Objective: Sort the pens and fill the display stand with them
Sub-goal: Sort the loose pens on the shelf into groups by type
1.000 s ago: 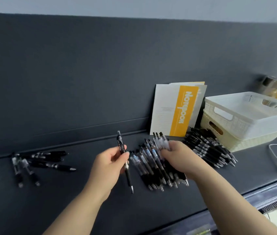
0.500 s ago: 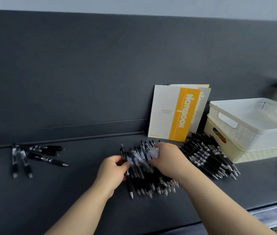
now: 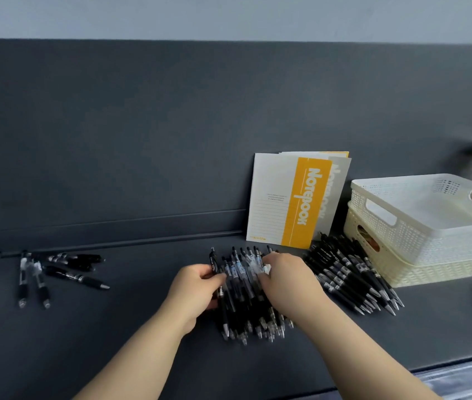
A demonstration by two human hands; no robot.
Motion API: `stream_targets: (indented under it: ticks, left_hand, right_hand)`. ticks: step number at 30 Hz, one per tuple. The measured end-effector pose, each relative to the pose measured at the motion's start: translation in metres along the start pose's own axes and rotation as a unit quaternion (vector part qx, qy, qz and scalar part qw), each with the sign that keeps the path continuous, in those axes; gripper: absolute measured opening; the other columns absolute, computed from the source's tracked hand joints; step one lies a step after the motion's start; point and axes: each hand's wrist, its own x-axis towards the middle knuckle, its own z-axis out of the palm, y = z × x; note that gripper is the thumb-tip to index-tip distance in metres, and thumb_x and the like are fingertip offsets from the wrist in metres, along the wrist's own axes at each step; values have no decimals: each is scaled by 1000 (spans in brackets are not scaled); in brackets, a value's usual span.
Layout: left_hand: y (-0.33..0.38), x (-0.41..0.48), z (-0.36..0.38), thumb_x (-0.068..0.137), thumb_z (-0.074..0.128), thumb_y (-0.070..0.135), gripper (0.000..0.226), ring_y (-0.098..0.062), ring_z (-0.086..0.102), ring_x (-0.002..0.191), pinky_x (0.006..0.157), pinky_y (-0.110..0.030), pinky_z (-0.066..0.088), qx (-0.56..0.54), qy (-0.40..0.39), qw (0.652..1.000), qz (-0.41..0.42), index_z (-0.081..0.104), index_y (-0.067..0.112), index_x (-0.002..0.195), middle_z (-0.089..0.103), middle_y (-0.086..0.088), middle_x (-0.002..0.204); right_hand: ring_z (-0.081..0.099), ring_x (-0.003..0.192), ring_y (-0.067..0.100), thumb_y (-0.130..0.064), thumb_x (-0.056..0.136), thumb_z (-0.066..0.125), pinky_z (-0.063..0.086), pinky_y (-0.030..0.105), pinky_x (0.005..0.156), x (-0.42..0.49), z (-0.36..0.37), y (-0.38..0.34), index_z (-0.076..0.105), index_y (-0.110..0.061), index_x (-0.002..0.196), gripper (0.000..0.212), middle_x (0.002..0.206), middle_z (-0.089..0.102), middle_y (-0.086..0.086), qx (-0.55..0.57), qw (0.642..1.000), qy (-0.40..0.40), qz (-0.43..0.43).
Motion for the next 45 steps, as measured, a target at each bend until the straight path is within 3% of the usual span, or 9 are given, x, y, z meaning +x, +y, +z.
stream_targets:
  ticks: [8, 11, 15, 23, 28, 32, 38, 42, 45]
  left_hand:
    - [6, -2, 7, 87, 65, 11, 46, -19, 65, 86, 67, -32, 53, -10, 20, 1000, 11, 50, 13, 130, 67, -4, 96]
    - [5, -3, 12, 87, 65, 12, 48, -20, 65, 91, 65, -31, 52, -12, 17, 1000, 7, 49, 12, 132, 66, -6, 102]
    - [5, -6, 17, 88, 63, 7, 41, -25, 65, 89, 74, -40, 55, -51, 14, 999, 9, 52, 11, 127, 66, -12, 103]
    - [24, -5, 42, 89, 61, 6, 37, -22, 64, 84, 64, -33, 53, -66, 12, 997, 37, 53, 11, 125, 66, -12, 98]
    - [34, -3, 67, 88, 61, 5, 30, -19, 61, 72, 58, -31, 51, -48, -9, 998, 44, 59, 12, 117, 66, -9, 87]
    - [40, -3, 95, 89, 60, 5, 22, -22, 65, 79, 60, -30, 52, -22, -30, 998, 56, 59, 10, 110, 69, -11, 94]
    - [46, 2, 134, 94, 55, 16, 30, -23, 66, 85, 69, -38, 57, 77, -48, 990, 107, 55, 15, 124, 67, -5, 101]
    - [36, 5, 136, 96, 45, 20, 33, -18, 54, 113, 95, -35, 45, 449, -65, 848, 273, 59, 28, 124, 59, 8, 125]
    - [27, 1, 138, 95, 47, 27, 29, -20, 44, 117, 98, -37, 41, 570, -107, 760, 294, 60, 29, 120, 53, 8, 127]
  right_hand:
    - [57, 109, 21, -20, 95, 45, 47, 29, 88, 6, 1, 16, 53, -17, 129, 35, 123, 59, 6, 63, 998, 7, 0]
    - [60, 99, 16, -20, 95, 44, 47, 26, 83, 7, 3, 22, 53, -17, 128, 34, 119, 62, 5, 80, 997, 11, -8]
    - [48, 55, 1, -21, 96, 44, 39, 16, 55, 0, 3, 32, 54, -17, 126, 33, 72, 55, -10, 128, 992, 3, -6]
    - [57, 107, 12, -22, 95, 45, 38, 15, 82, -15, 0, 45, 60, -19, 121, 30, 118, 63, -1, 148, 988, 22, -41]
    - [61, 89, 1, -24, 94, 49, 42, 6, 70, -19, -5, 61, 66, -22, 115, 27, 103, 69, -9, 252, 967, 33, -3]
    - [56, 68, -3, -29, 92, 54, 46, 17, 68, -28, -13, 65, 68, -24, 109, 24, 79, 67, -11, 332, 942, 30, -37]
    - [47, 57, 2, -17, 84, 61, 37, 10, 56, -31, -31, 92, 63, -23, 115, 32, 67, 55, -10, 261, 960, 96, 9]
    - [60, 88, 16, -15, 88, 50, 42, 23, 69, -34, -48, 119, 62, -19, 116, 31, 95, 64, -1, 104, 982, 151, 48]
    - [58, 98, 21, -11, 90, 46, 44, 28, 73, -27, -50, 129, 60, -17, 115, 29, 110, 59, 3, 5, 986, 147, 83]
